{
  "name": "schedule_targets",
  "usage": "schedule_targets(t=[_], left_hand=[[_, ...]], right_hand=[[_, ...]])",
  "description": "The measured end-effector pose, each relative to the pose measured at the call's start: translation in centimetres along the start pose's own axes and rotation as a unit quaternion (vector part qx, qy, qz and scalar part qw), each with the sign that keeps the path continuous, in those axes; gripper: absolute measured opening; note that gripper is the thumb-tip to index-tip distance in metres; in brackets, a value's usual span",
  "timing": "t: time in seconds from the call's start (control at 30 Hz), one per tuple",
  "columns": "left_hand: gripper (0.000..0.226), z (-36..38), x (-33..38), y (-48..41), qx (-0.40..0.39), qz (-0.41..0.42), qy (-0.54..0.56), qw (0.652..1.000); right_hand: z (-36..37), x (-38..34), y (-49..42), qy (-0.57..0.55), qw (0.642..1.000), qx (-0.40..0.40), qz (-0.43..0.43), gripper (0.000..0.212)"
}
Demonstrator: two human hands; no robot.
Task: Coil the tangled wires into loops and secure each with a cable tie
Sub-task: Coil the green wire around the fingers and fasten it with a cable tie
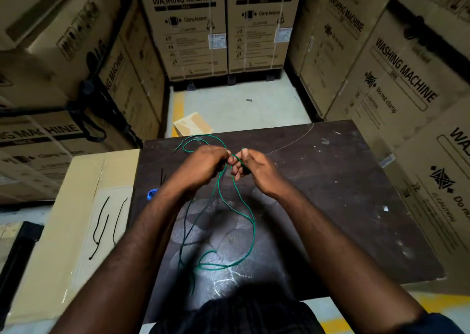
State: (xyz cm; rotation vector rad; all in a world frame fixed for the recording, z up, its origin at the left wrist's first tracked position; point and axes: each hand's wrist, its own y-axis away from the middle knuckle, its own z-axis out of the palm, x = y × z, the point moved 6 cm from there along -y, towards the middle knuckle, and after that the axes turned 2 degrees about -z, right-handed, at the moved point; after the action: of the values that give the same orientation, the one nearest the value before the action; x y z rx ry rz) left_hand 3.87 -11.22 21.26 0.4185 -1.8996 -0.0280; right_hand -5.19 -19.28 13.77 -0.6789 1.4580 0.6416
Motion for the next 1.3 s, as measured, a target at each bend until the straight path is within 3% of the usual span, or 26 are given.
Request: schedule_targets(t=[0.27,0.4,0.57,0.9,1.3], left_hand=[[0.032,-1.7,-0.6,-0.9,0.004,-0.049,0.067,0.997],[0.034,-2.2,-1.9,-1.8,0.047,-0.059,0.060,0.995],[0.030,-1.3,-3.6,-2.0,0.066,-0.049,0.020,0.996],[0.032,2.5,-6.0,-1.8,0.017,-0.093,0.050,0.994],[0.033,4.3,-8.5,-0.9,0.007,-0.172,0.102,0.980]], right_hand=[[0.5,0.1,2.3,-0.004,0.997,-0.072,0.034,0.048],[1.1,-0.8,2.9,-0.034,0.993,-0.094,0.065,0.050],[0.6,-1.8,3.5,-0.144,0.983,-0.075,0.090,0.045],[0.2,-3.9,2.9,-0.307,0.947,0.036,0.084,0.039],[-1.7,-3.8,0.6,-0.281,0.956,0.080,0.004,0.034]])
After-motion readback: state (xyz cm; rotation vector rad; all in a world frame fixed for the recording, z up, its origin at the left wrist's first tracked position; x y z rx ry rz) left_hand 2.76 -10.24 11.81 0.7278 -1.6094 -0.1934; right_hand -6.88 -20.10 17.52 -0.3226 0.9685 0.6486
